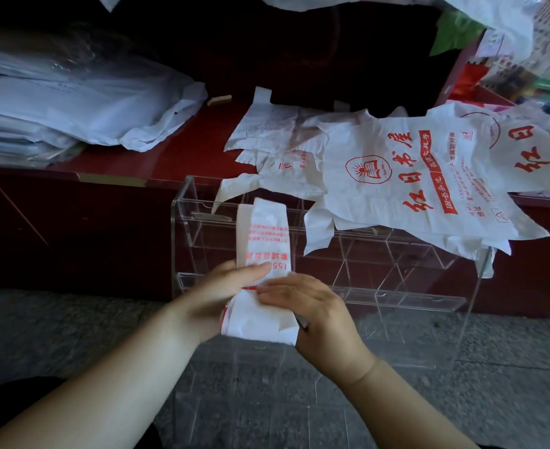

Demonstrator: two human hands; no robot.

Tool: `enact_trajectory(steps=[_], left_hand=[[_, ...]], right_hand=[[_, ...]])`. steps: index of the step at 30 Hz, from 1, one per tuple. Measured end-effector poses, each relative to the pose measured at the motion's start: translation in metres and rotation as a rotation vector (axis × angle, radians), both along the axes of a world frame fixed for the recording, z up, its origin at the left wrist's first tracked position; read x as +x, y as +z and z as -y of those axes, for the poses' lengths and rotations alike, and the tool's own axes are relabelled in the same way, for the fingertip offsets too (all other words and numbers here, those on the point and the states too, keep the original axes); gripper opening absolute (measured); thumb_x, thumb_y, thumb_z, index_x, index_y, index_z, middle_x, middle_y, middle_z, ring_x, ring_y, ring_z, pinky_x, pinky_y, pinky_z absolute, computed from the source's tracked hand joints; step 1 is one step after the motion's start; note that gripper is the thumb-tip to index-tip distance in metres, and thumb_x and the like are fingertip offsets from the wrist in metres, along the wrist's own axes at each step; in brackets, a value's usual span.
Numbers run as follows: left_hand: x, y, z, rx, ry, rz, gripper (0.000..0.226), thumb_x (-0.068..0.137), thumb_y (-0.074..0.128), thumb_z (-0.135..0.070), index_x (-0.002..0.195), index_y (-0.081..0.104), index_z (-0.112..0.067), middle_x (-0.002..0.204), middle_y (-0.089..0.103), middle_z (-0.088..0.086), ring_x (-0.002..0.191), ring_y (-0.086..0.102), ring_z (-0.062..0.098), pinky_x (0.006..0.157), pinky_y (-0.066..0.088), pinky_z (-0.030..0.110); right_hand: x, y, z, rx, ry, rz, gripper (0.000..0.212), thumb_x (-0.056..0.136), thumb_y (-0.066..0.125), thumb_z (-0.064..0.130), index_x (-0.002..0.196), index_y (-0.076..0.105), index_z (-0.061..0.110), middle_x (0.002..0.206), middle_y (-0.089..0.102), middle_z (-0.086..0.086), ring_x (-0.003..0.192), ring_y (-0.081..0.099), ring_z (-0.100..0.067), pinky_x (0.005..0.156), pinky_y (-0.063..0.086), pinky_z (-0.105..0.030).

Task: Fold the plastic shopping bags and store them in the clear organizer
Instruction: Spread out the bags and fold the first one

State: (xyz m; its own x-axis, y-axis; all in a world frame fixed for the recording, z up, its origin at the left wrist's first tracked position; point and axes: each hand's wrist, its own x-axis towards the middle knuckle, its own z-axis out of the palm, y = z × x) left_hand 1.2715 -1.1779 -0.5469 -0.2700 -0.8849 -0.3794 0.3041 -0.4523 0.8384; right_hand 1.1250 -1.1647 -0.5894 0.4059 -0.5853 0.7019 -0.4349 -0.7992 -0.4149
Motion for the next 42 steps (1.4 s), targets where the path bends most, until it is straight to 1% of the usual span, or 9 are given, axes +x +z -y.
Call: enact_trajectory(steps=[6,10,15,18,23,26,29,33,42], left_hand=[[-0.003,0.002,0.001,-0.054,0.107,-0.047,0.023,0.075,0.048,-0.002,0.073,0.070,-0.008,0.066,0.071,0.008,0.065,0.069,0.019,0.060,0.057,0.028],[-0.008,-0.001,-0.001,-0.095,0.049,-0.027,0.029,0.093,0.037,-0.013,0.093,0.066,-0.013,0.084,0.073,0.008,0.084,0.068,0.019,0.073,0.057,0.033],[-0.011,0.003,-0.003,-0.201,-0.061,-0.032,0.052,0.075,0.056,-0.064,0.105,0.064,-0.022,0.089,0.073,0.003,0.081,0.069,0.006,0.066,0.055,0.019],[-0.012,0.000,-0.014,-0.268,0.021,0.047,0.028,0.072,0.068,-0.038,0.089,0.063,-0.018,0.075,0.073,-0.005,0.072,0.068,0.005,0.065,0.055,0.018],[-0.019,-0.006,-0.011,-0.282,0.128,0.204,0.012,0.084,0.054,-0.020,0.080,0.064,-0.018,0.065,0.070,-0.009,0.067,0.065,0.002,0.064,0.051,0.015],[-0.013,-0.005,-0.009,-0.288,0.076,0.256,0.018,0.088,0.049,-0.019,0.080,0.065,-0.016,0.066,0.071,-0.007,0.068,0.065,0.005,0.064,0.051,0.016],[-0.010,-0.002,-0.010,-0.264,-0.061,0.232,0.017,0.088,0.050,-0.015,0.079,0.065,-0.013,0.066,0.071,-0.005,0.064,0.067,0.004,0.061,0.053,0.014],[-0.015,-0.001,-0.017,-0.262,-0.229,0.214,0.011,0.080,0.061,-0.008,0.086,0.065,-0.017,0.073,0.072,-0.005,0.071,0.068,0.005,0.067,0.054,0.017],[-0.017,-0.009,-0.015,-0.161,-0.350,0.323,0.016,0.078,0.063,0.001,0.088,0.065,-0.012,0.081,0.073,0.001,0.079,0.069,0.012,0.077,0.054,0.023]], right_hand=[[0.007,0.022,-0.017,0.479,-0.097,0.305,0.019,0.080,0.058,0.021,0.095,0.063,0.031,0.080,0.061,0.036,0.082,0.059,-0.003,0.070,0.043,-0.006],[0.007,0.028,-0.014,0.738,-0.170,0.579,0.024,0.086,0.057,0.002,0.073,0.055,0.022,0.056,0.056,0.010,0.057,0.049,-0.004,0.055,0.044,-0.022],[0.007,0.025,-0.010,0.738,-0.258,0.502,0.022,0.086,0.060,0.020,0.067,0.050,0.018,0.051,0.049,0.016,0.052,0.041,-0.003,0.055,0.038,-0.021],[0.006,0.018,-0.007,0.648,-0.310,0.306,0.032,0.071,0.046,0.054,0.064,0.049,0.023,0.059,0.051,0.009,0.063,0.046,-0.015,0.073,0.043,-0.039],[0.006,0.023,-0.009,0.539,-0.404,0.051,0.053,0.066,0.024,0.066,0.074,0.049,0.021,0.067,0.052,0.007,0.076,0.048,-0.017,0.076,0.029,-0.016],[0.003,0.025,-0.008,0.645,-0.322,0.292,0.038,0.069,0.041,0.062,0.097,0.040,0.035,0.099,0.056,0.006,0.097,0.054,-0.016,0.087,0.045,-0.035],[-0.001,0.034,-0.010,0.789,-0.188,0.483,0.037,0.085,0.051,0.044,0.117,0.032,0.040,0.120,0.046,0.016,0.111,0.047,0.001,0.093,0.043,-0.017],[0.002,0.037,-0.010,0.924,-0.094,0.569,0.011,0.092,0.043,0.039,0.101,0.048,0.043,0.107,0.056,0.011,0.102,0.054,-0.003,0.089,0.043,-0.019],[-0.002,0.041,-0.005,1.073,-0.215,0.891,0.024,0.086,0.057,0.007,0.070,0.065,0.023,0.062,0.062,0.005,0.059,0.058,-0.008,0.056,0.049,-0.022]])
